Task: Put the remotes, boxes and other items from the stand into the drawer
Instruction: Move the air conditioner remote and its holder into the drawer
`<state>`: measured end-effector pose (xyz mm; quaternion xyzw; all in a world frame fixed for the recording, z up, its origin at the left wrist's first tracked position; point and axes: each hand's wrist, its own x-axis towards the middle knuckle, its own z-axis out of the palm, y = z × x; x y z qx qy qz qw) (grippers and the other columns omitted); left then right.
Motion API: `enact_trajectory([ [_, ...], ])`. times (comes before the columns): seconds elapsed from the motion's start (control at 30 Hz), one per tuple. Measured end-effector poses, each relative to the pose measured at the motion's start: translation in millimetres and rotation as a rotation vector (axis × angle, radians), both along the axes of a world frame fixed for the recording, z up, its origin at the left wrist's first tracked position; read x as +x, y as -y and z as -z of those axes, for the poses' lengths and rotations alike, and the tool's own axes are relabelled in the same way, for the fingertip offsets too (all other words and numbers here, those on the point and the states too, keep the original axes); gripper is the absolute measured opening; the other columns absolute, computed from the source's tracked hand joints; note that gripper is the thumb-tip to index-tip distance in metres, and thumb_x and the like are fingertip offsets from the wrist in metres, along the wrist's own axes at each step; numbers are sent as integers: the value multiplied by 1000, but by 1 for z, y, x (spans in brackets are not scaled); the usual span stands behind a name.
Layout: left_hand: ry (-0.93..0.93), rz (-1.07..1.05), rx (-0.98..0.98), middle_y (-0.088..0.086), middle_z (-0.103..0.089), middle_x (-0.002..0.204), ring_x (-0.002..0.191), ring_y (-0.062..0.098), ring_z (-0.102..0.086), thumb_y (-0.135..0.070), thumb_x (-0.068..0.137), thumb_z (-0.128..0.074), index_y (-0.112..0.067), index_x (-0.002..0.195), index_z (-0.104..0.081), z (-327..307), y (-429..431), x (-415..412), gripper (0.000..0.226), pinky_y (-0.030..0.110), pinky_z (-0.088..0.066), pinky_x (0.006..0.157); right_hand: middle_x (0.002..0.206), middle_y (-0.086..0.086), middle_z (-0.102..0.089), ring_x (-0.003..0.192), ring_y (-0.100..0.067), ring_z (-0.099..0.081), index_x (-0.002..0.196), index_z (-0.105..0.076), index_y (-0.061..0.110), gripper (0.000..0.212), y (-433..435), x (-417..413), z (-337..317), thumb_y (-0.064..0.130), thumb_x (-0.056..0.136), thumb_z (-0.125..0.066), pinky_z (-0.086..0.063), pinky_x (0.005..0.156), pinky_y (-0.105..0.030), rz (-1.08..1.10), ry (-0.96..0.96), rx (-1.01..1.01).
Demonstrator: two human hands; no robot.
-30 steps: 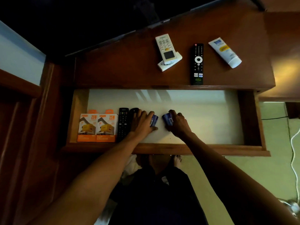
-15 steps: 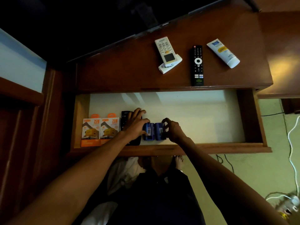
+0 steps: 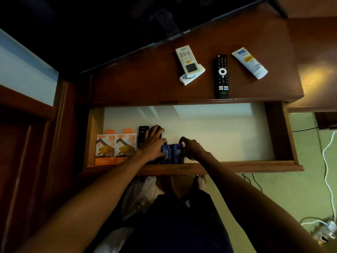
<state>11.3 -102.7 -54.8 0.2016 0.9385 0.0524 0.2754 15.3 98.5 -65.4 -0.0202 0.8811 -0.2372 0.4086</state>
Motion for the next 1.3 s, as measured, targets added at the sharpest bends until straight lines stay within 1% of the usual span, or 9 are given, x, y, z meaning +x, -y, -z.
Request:
enact_trajectory([
  [0.1,25,-103,108,4,-35,150,143,29,-24,-51,81,-67,-25,118,-62,-15,-5,-8,45,52,-24,112,116,-11,-65,102,-32,-64,133,-45,21,62,-8,-13,-23,38,81,-75,-54,87,-44,-67,33,25],
  [0.23,-173,-350,376,-6,-66,110,95,18,-63,-38,89,-60,-25,109,-61,-61,-21,-42,24,34,-53,78,109,-6,-72,99,-27,-67,121,-57,20,44,-35,-43,-65,41,85,-70,-54,84,-39,-4,-120,-15],
  [0.4,-291,-625,609,-3,-67,95,88,19,-65,-43,91,-57,-24,113,-57,-114,-57,-122,29,39,-57,73,93,-3,-73,89,-26,-67,97,-66,22,18,-72,-93,-117,34,83,-69,-53,76,-35,230,-406,-54],
  [0.6,-142,-886,590,17,-47,141,133,35,-41,-54,79,-68,-13,145,-31,-122,-117,-204,87,49,-40,105,90,1,-72,92,-28,-66,93,-64,27,13,-105,-154,-145,30,80,-64,-50,76,-34,307,-449,-57],
  [0.77,-61,-992,554,21,-15,159,147,37,-11,-45,74,-77,-12,154,-4,-108,-160,-224,114,50,-17,119,96,-2,-73,90,-27,-68,101,-63,27,22,-126,-198,-146,35,81,-69,-56,80,-41,181,-445,-95],
  [0.9,-132,-1088,551,19,-28,154,144,35,-20,-22,75,-80,-11,153,-11,-100,-156,-227,105,47,-25,116,101,-4,-73,91,-25,-68,112,-60,18,31,-127,-223,-144,27,85,-71,-57,81,-43,104,-455,-158],
  [1.03,-171,-1130,661,15,-49,142,131,31,-47,-11,71,-83,-9,149,-28,-105,-120,-216,96,39,-44,100,125,-11,-61,113,-28,-59,128,-50,13,54,-108,-237,-130,18,80,-75,-55,91,-46,67,-490,-200],
  [1.17,-155,-1183,748,17,-57,134,118,29,-58,-2,64,-86,-3,143,-40,-109,-74,-201,92,33,-50,91,153,-14,-33,139,-35,-32,148,-33,13,86,-83,-248,-117,23,76,-79,-38,113,-49,-162,-468,-125],
  [1.3,-143,-1207,786,14,-61,127,109,23,-61,0,62,-87,-4,137,-47,-119,-36,-181,85,29,-49,83,157,-12,-29,144,-36,-26,148,-37,18,83,-63,-258,-115,30,77,-78,-29,117,-50,-460,-480,-10],
])
